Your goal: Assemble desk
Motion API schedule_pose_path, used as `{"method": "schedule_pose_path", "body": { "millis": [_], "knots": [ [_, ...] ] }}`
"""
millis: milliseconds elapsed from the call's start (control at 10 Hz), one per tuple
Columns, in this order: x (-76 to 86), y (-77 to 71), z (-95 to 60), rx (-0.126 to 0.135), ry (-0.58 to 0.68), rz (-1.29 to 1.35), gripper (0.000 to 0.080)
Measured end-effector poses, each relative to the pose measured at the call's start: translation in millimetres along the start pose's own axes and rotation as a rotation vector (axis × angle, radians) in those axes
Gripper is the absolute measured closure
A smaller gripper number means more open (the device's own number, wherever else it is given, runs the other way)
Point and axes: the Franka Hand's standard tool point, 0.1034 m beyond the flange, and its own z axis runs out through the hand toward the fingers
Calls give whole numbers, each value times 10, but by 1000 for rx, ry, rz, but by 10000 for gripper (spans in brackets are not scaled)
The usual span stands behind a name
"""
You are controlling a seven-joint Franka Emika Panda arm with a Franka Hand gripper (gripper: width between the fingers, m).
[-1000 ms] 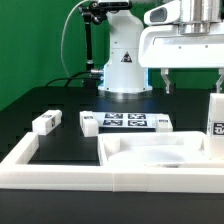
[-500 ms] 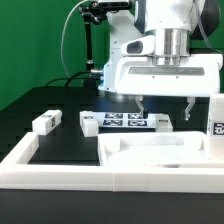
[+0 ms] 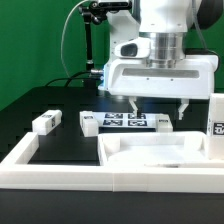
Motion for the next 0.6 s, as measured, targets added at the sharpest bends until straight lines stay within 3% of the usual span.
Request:
{"method": "schedule_pose_path", "body": {
  "millis": [400,600],
  "knots": [
    [-33,9,16,-14,-243,4,151],
    [-35,-57,15,-27,-417,-19,151]
  ]
}}
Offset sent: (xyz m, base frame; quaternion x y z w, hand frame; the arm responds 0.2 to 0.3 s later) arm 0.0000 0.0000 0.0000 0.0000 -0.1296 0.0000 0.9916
